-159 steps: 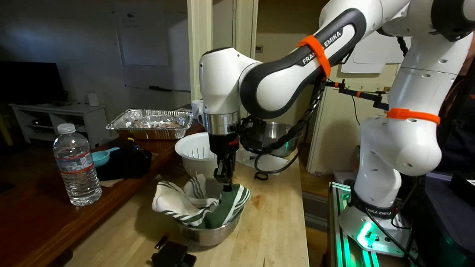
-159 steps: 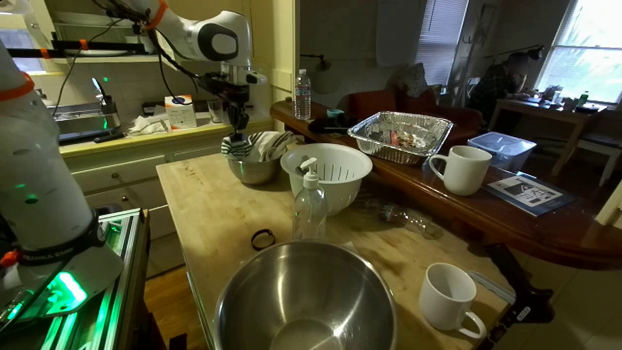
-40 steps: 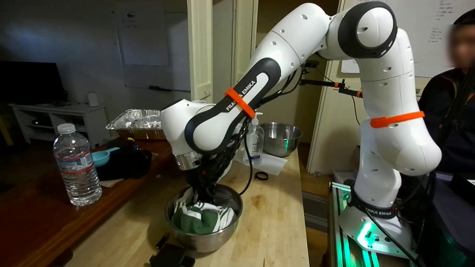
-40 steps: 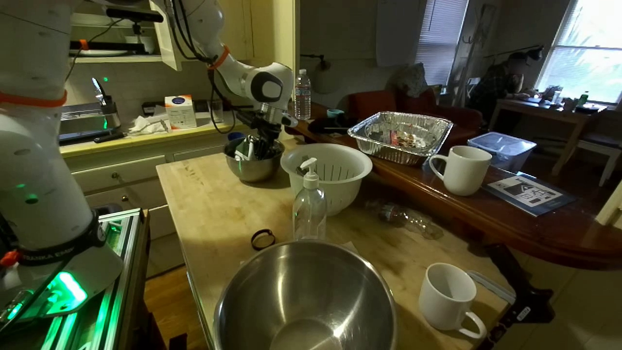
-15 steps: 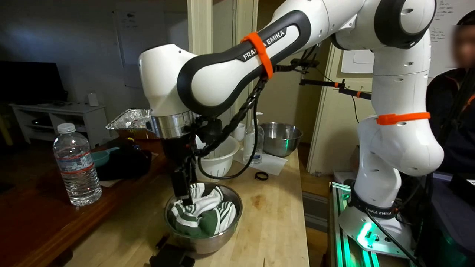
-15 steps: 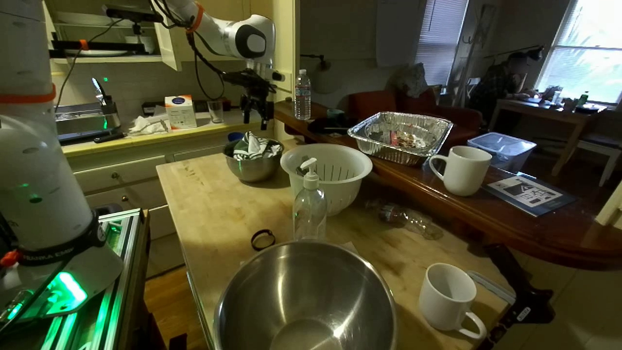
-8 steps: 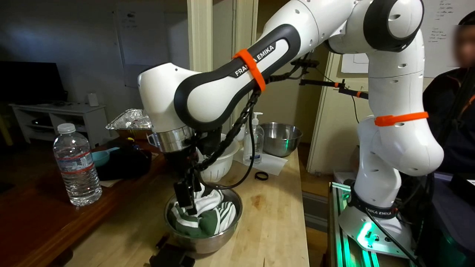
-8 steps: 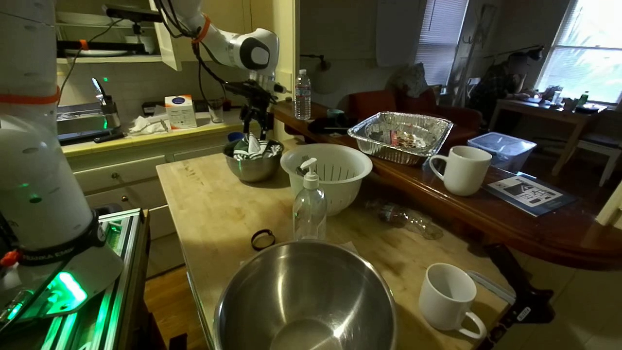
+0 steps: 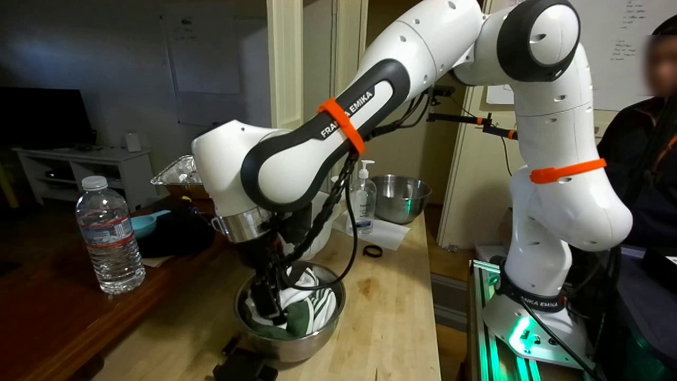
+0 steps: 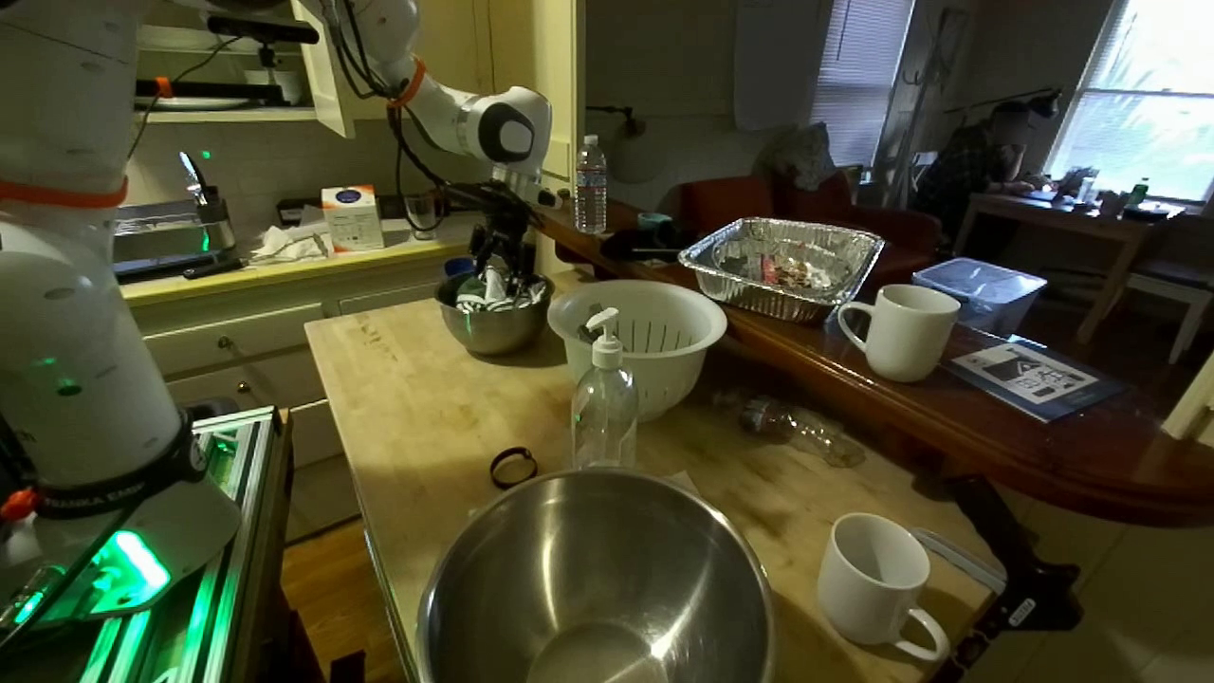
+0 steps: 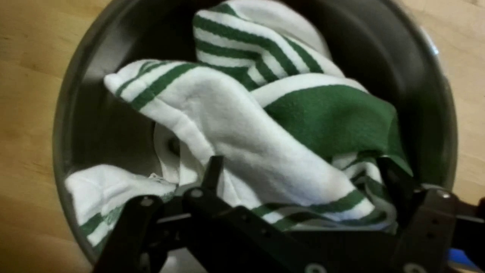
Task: Put the towel in the silver bowl
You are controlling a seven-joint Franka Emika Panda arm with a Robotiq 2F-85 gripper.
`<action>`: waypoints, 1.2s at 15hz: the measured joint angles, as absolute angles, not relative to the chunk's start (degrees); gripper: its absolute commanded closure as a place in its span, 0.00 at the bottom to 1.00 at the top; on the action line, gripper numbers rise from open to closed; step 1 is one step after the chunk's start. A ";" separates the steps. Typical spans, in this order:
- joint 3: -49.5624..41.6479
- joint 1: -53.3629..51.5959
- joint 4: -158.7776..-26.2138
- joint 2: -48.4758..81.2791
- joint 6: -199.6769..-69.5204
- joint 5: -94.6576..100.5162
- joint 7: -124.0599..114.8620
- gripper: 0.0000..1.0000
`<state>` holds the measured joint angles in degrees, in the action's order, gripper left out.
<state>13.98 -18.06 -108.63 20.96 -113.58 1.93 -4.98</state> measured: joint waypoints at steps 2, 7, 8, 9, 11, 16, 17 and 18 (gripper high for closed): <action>13.62 -18.52 -107.22 24.01 -113.68 3.18 -5.79 0.00; 11.71 -20.84 -101.85 31.48 -112.58 6.42 -9.00 0.00; 11.44 -21.20 -100.67 32.46 -111.49 6.52 -9.05 0.00; 11.28 -21.46 -99.43 33.26 -110.17 6.54 -9.05 0.00; 11.18 -21.85 -97.48 34.37 -108.27 6.54 -9.09 0.00; 12.00 -22.74 -96.30 34.25 -107.77 6.36 -9.27 0.00; 12.64 -22.78 -96.56 33.67 -107.70 6.15 -8.68 0.00; 13.37 -22.77 -97.14 32.74 -107.67 6.01 -7.76 0.00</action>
